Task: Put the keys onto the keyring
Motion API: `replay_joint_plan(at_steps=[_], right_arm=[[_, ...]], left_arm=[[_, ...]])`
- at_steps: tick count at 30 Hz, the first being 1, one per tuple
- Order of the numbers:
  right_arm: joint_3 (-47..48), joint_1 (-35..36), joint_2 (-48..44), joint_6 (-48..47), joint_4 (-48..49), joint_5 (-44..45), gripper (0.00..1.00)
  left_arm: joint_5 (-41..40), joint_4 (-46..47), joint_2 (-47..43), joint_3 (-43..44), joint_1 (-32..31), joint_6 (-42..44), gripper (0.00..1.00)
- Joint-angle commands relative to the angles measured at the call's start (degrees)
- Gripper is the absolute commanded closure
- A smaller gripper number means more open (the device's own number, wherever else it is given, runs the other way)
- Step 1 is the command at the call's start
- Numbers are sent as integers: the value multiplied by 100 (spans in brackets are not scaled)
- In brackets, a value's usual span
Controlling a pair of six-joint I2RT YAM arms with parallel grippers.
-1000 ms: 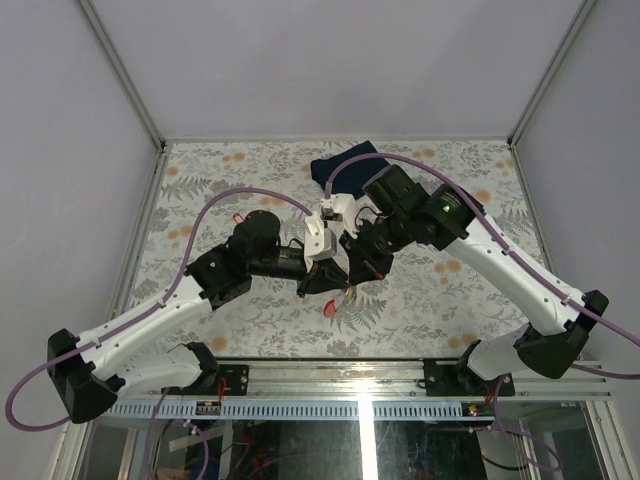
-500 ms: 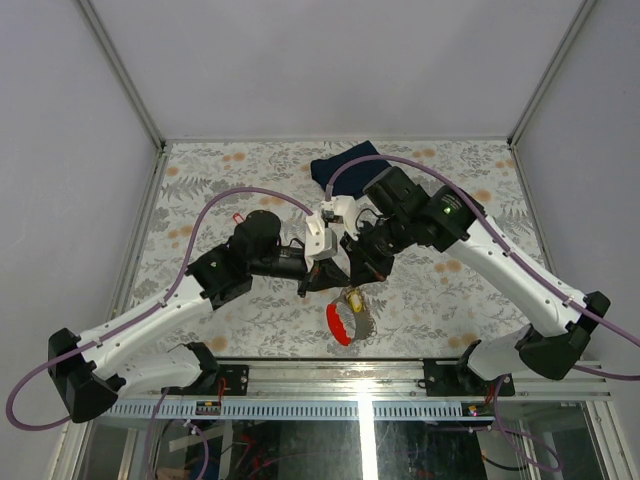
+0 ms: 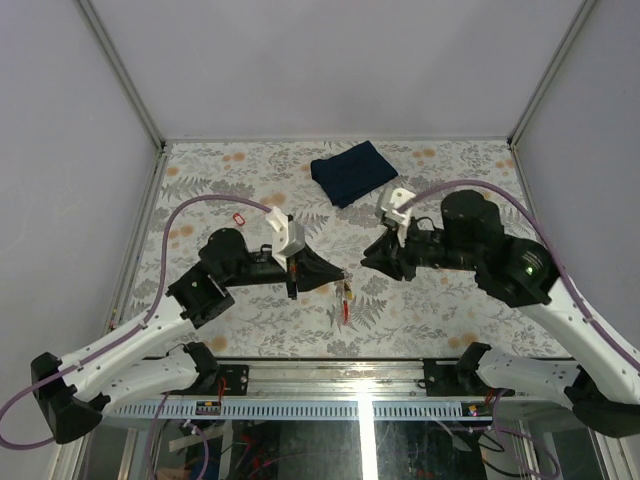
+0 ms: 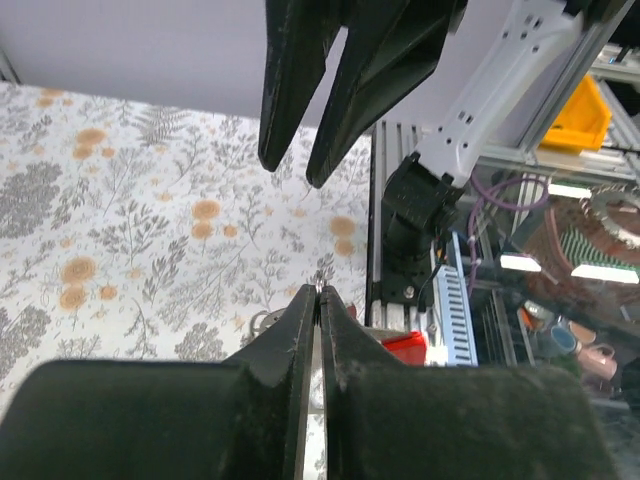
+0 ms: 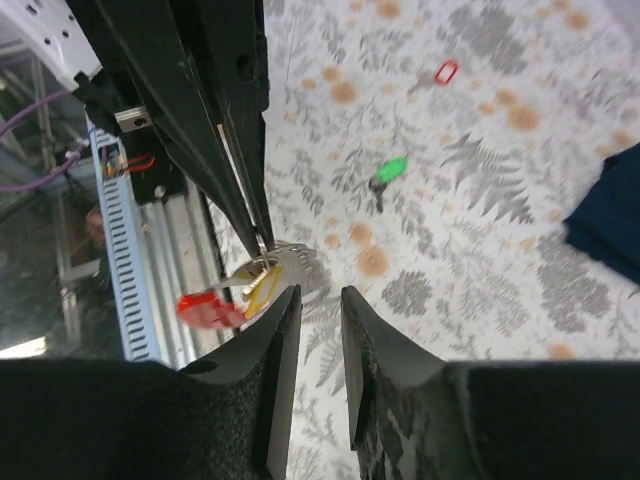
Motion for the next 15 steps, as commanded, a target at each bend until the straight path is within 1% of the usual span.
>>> replay_joint_plan(at_steps=[1,4,7,11,15], right_arm=[[-872,-20,-759,-51,2001,204,72],[-1599,-15,-1258,15,3134,131,76],[-2131,-15,-1647,127,3998,-75,78],[-2364,-13,-1792,270,4513,-464,77],[-2525,-15,-1829,497,4915,-877,74]], left_arm=[[-104,1607,-348,-285,88,-789,100],[-145,2287,-524,-489,147,-1149,100],[-200,2975,-623,-716,186,-1513,100],[-290,3800,-690,-934,229,-1980,100],[-299,4319,-686,-1008,238,-2284,100]])
